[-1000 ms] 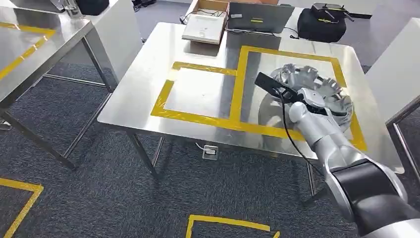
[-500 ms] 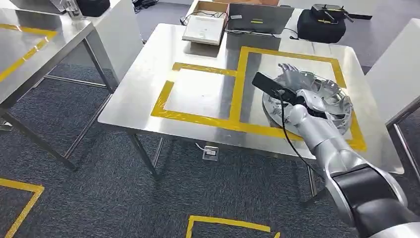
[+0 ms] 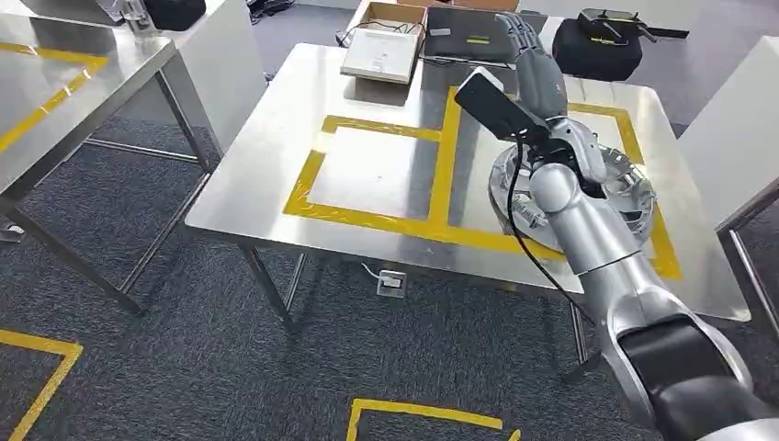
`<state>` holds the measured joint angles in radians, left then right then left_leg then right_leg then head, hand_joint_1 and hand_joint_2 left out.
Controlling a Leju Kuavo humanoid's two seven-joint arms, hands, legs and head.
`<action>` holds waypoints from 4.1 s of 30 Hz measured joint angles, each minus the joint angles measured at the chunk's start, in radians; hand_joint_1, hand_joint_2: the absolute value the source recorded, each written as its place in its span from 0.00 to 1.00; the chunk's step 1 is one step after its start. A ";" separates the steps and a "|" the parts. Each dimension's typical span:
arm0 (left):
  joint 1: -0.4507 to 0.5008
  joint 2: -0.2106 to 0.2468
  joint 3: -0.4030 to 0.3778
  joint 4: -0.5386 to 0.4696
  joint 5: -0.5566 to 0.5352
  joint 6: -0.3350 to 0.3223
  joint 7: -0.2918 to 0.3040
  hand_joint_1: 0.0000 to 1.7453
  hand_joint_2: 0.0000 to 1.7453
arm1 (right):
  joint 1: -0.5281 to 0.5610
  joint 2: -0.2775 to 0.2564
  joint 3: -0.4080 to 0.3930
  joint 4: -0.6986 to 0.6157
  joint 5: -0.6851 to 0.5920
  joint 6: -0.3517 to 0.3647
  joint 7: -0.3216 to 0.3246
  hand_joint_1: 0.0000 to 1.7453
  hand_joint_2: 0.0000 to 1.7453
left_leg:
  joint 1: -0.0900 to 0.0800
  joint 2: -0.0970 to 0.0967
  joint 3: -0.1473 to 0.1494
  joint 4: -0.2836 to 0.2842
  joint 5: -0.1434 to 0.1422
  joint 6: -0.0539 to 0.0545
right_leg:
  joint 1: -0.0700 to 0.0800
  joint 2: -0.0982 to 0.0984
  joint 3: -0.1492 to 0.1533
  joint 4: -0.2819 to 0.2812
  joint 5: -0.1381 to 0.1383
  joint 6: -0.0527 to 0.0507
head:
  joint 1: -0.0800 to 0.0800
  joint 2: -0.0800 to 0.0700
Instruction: Take the parts from the cabinet and place them on the table.
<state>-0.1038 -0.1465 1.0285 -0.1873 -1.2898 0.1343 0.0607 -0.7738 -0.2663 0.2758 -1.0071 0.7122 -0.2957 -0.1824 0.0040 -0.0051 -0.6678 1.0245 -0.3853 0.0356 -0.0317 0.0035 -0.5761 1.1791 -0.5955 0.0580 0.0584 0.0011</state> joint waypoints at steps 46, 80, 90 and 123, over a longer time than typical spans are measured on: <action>-0.005 0.003 0.001 0.002 0.005 -0.012 0.001 0.00 0.00 | 0.013 0.015 0.029 0.075 0.051 -0.082 0.011 0.00 0.00 | 0.004 0.002 -0.009 0.237 -0.113 -0.064 | 0.018 -0.003 -0.057 -0.165 0.175 -0.066 | 0.003 0.000; -0.006 0.005 0.002 0.004 -0.008 -0.049 0.002 0.00 1.00 | 0.198 0.018 -0.079 0.351 -0.326 0.256 -0.017 0.00 1.00 | 0.010 0.001 0.127 0.021 -0.113 -0.062 | 0.020 -0.013 -0.028 -0.169 0.156 -0.049 | 0.001 0.000; 0.020 0.001 0.002 0.006 0.000 -0.017 0.034 0.00 1.00 | 0.509 0.083 -0.251 0.678 -0.496 0.246 0.300 0.00 1.00 | 0.005 -0.010 0.112 0.004 -0.109 -0.022 | 0.025 -0.017 -0.023 -0.184 0.177 -0.061 | 0.003 0.000; 0.177 0.091 -0.660 -0.132 0.896 -0.092 -0.030 0.00 0.00 | 0.849 0.223 -0.339 0.710 -0.656 0.279 0.250 0.00 1.00 | -0.002 0.002 0.105 0.003 -0.109 -0.025 | 0.018 -0.005 -0.039 -0.175 0.173 -0.029 | 0.002 0.000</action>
<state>0.0728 -0.0553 0.3683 -0.3193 -0.3935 0.0424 0.0305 0.0754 -0.0431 -0.0630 -0.2971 0.0565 -0.0168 0.0675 0.0022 -0.0026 -0.5630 1.0273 -0.4938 0.0108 -0.0141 -0.0017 -0.6154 1.0045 -0.4222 0.0286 0.0607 0.0011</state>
